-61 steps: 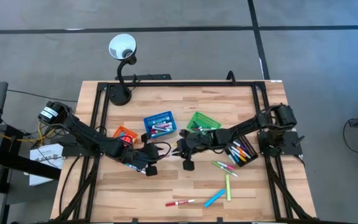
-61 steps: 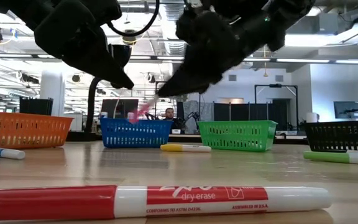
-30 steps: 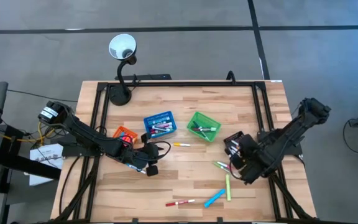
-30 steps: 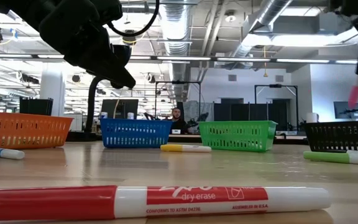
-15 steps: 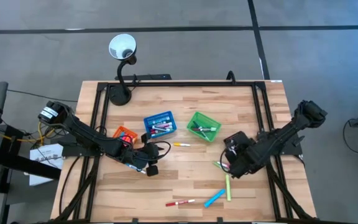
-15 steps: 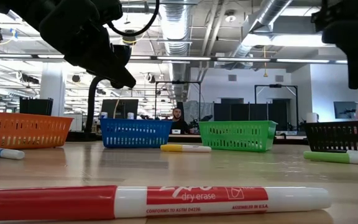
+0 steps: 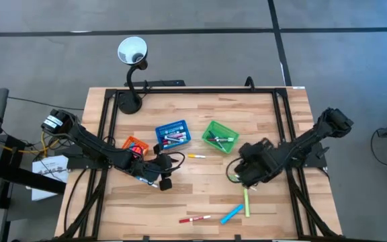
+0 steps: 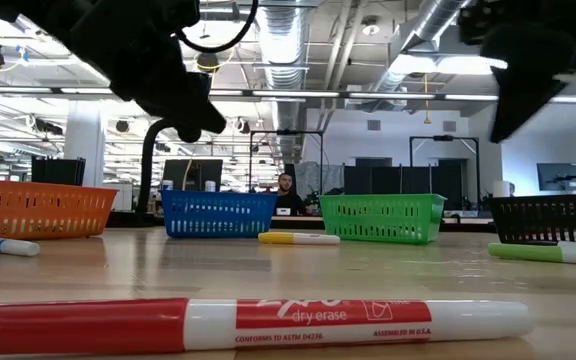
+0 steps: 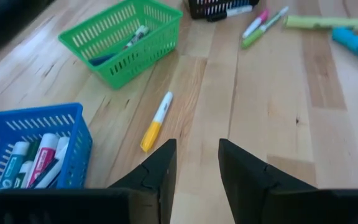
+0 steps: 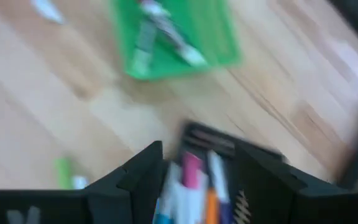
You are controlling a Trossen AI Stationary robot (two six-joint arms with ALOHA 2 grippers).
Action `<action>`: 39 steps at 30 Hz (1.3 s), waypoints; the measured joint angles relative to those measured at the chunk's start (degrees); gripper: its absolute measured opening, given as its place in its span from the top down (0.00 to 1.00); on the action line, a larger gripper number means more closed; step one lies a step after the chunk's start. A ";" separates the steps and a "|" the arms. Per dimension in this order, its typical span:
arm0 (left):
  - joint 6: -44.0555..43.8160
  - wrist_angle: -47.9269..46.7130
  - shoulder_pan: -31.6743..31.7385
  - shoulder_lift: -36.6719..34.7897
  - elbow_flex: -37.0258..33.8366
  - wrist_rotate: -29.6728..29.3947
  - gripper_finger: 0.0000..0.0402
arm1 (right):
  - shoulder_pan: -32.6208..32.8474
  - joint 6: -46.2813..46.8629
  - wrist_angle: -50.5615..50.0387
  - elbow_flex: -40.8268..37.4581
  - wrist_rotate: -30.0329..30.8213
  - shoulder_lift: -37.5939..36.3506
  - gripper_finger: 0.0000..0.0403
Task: Pick & Place Markers
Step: Put the small yellow highlighter pen into the black basket
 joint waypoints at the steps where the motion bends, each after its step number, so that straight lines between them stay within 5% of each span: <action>1: 0.03 0.52 0.08 0.00 0.00 -0.02 0.71 | -0.75 -4.12 3.41 0.00 0.07 0.00 0.52; 12: 0.07 1.43 0.66 0.00 0.00 -0.01 0.71 | -8.67 -47.92 42.95 0.00 0.06 0.00 0.58; 30: -0.04 1.62 0.66 0.00 0.00 -0.02 0.71 | -13.86 -50.38 48.05 0.00 -0.56 0.20 0.69; 39: -0.04 2.04 0.66 0.00 -0.02 -0.02 0.71 | -15.34 -61.18 59.29 0.02 -3.88 11.41 0.70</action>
